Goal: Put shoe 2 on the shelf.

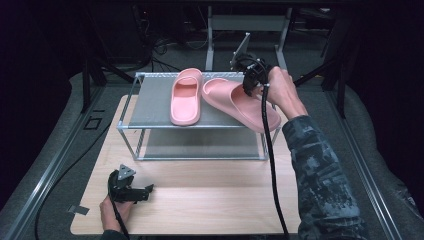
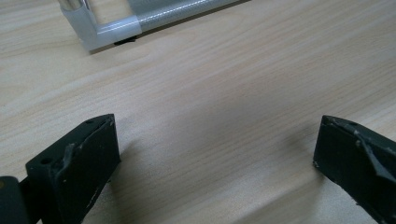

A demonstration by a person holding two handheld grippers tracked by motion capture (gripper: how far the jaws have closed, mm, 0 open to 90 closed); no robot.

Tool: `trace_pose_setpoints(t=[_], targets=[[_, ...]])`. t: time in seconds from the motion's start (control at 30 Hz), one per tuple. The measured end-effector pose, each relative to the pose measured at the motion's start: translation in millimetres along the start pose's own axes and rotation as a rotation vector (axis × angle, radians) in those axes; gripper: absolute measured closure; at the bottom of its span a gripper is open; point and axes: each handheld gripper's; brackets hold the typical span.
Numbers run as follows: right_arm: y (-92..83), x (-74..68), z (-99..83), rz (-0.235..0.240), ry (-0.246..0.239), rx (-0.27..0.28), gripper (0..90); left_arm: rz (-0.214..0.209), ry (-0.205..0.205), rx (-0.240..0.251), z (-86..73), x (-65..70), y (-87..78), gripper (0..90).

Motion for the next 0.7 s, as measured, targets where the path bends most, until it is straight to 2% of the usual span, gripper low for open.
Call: trace_pose_setpoints(t=[0.03,0.07,0.1,0.13,0.17,0.2,0.33,0.37,0.47,0.5,0.57,0.6,0.63,0.67,0.7], targets=[[2.0,2.0,1.3,0.005,0.024,0.004,83.1,0.0,0.001,0.0,0.0,0.0,0.0,0.0],[2.0,2.0,1.3,0.005,0.024,0.004,83.1,0.0,0.001,0.0,0.0,0.0,0.0,0.0],[6.2,6.2,4.0,0.008,0.065,0.004,83.1,-0.001,0.002,0.0,0.0,0.1,0.0,0.0],[6.2,6.2,4.0,0.008,0.065,0.004,83.1,-0.001,0.002,0.0,0.0,0.1,0.0,0.0],[11.6,9.2,7.1,-0.001,0.11,-0.007,83.2,-0.001,0.002,0.0,-0.1,0.1,0.0,0.0],[11.6,9.2,7.1,-0.001,0.11,-0.007,83.2,-0.001,0.002,0.0,0.0,0.1,0.0,0.0],[23.9,12.8,14.2,-0.003,0.181,-0.041,83.1,-0.001,0.003,0.0,0.0,0.1,0.0,0.0],[30.3,13.8,18.2,0.001,0.211,-0.047,83.2,-0.001,0.003,0.0,0.0,0.1,0.0,0.0],[34.3,15.5,21.0,0.007,0.242,-0.057,83.1,-0.002,0.003,0.0,0.0,0.2,0.0,0.0],[39.0,18.2,23.9,-0.004,0.287,-0.07,83.1,-0.002,0.003,0.0,-0.1,0.2,0.0,0.1],[43.1,20.5,25.2,-0.003,0.319,-0.074,83.1,-0.002,0.003,0.0,0.0,0.2,0.0,0.0],[43.1,20.5,25.2,-0.003,0.319,-0.074,83.1,-0.002,0.003,0.0,0.0,0.2,0.0,0.1],[45.4,21.4,25.8,-0.016,0.337,-0.076,83.1,-0.002,0.003,0.0,0.0,0.2,0.0,0.1],[47.8,23.5,25.9,0.0,0.365,-0.073,83.1,-0.002,0.003,0.0,0.0,0.2,0.0,0.1],[53.3,26.7,25.3,0.014,0.413,-0.066,83.2,-0.002,0.003,0.0,-0.1,0.2,0.0,0.1]])
Point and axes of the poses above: each handheld gripper's, and its own axes: y roughly forward along the jaws, z roughly out of its top, x roughly to its right, and after that the axes turned 14 degrees about -y, right-handed
